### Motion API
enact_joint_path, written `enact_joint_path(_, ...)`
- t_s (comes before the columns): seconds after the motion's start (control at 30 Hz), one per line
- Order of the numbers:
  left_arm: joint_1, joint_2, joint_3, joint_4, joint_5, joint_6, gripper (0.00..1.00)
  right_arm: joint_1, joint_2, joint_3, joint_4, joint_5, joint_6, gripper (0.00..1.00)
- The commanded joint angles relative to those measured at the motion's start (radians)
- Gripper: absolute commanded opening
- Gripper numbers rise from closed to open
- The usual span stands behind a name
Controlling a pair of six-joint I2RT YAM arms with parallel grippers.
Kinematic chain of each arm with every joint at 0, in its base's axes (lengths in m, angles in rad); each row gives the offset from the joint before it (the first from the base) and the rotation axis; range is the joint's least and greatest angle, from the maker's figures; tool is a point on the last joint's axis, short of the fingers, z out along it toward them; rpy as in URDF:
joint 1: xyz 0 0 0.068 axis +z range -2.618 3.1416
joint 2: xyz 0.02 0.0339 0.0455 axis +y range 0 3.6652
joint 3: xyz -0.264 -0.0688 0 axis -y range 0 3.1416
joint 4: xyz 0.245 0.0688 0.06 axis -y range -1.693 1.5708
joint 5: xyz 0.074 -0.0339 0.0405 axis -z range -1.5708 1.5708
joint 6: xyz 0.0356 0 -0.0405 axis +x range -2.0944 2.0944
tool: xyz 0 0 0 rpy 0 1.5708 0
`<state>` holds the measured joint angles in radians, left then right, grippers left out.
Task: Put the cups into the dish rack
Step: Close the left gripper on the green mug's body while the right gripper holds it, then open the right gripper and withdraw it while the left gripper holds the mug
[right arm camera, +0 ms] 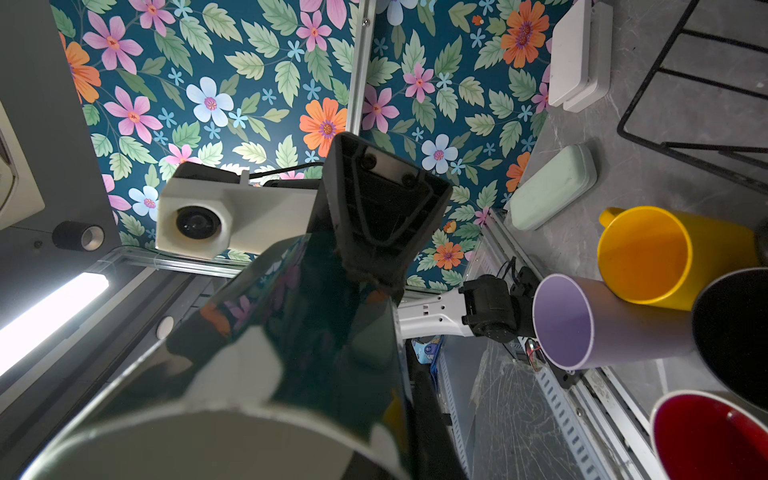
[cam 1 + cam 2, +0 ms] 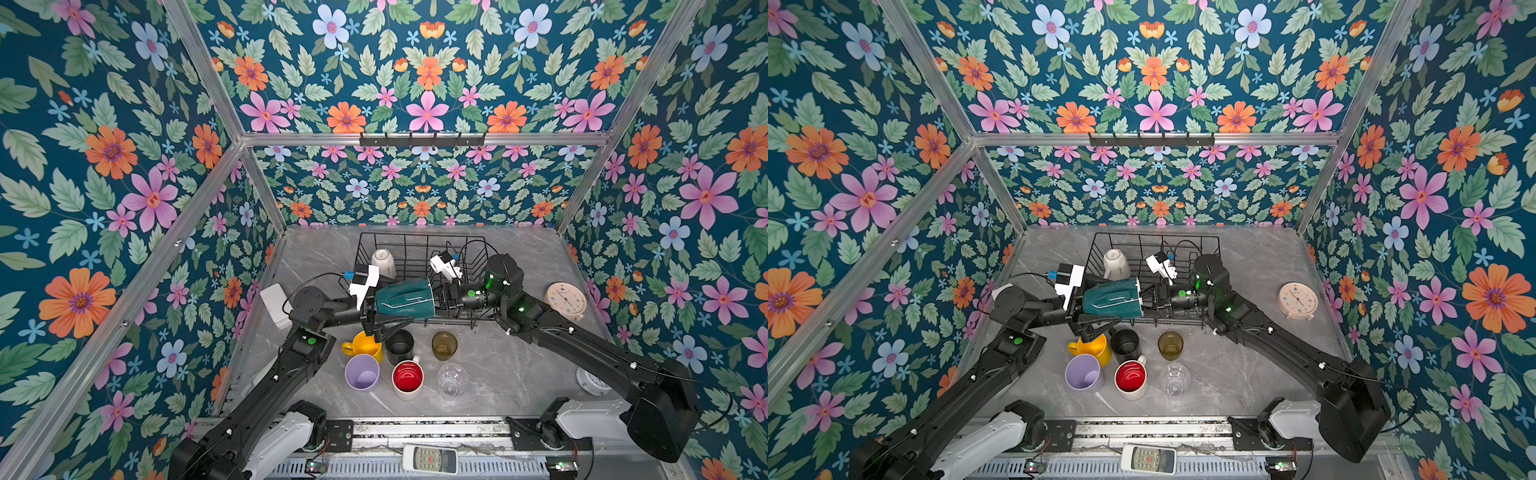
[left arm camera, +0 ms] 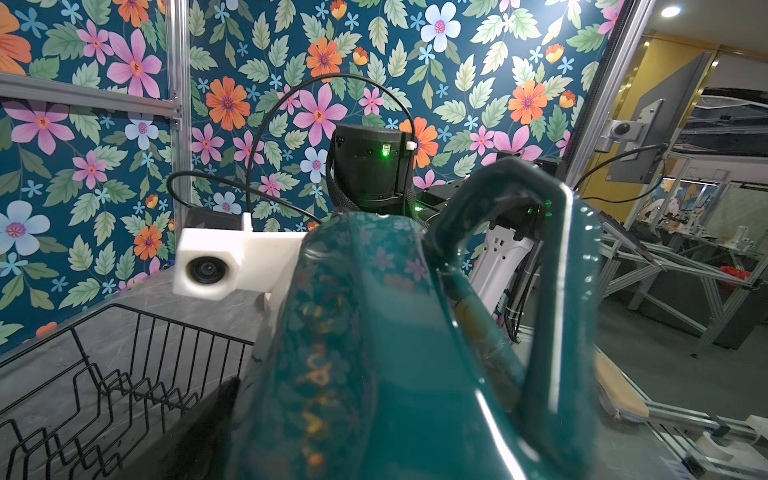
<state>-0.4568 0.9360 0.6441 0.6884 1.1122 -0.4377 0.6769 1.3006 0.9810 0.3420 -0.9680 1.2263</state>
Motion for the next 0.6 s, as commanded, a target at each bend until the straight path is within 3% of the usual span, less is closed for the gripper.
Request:
enact_joint_path(0.0, 0.000, -0.002, 0.002, 0.051, 0.009, -0.004, 0.92, 0.003, 0.002, 0.004, 0.091, -0.012, 0.005, 0.00)
enact_joint_path(0.33, 0.000, -0.010, -0.001, 0.060, -0.017, -0.006, 0.73, 0.006, 0.009, 0.002, 0.089, -0.009, 0.008, 0.00)
enact_joint_path(0.5, 0.000, -0.010, -0.003, 0.066, -0.023, -0.004, 0.55, 0.005, 0.008, 0.001, 0.084, -0.007, 0.006, 0.00)
enact_joint_path(0.57, -0.001, -0.011, -0.005, 0.070, -0.026, -0.006, 0.41, 0.006, 0.008, 0.002, 0.081, -0.007, 0.004, 0.00)
